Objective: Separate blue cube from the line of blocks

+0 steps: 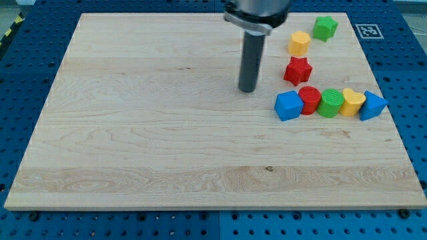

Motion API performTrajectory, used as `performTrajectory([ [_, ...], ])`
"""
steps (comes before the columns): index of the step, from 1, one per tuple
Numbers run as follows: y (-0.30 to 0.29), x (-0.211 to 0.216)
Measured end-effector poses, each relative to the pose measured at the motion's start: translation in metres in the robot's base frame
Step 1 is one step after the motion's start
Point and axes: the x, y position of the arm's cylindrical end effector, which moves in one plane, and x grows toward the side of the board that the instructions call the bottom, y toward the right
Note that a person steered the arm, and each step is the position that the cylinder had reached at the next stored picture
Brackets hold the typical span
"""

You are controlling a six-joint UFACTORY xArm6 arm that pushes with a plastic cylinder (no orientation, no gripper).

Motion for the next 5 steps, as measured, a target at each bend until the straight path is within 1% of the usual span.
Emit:
performTrajectory([
  [1, -0.010, 0.031],
  [2, 0.006, 0.093],
  [3, 0.074, 0.121],
  [4, 0.184, 0.118],
  [5, 0.294, 0.092],
])
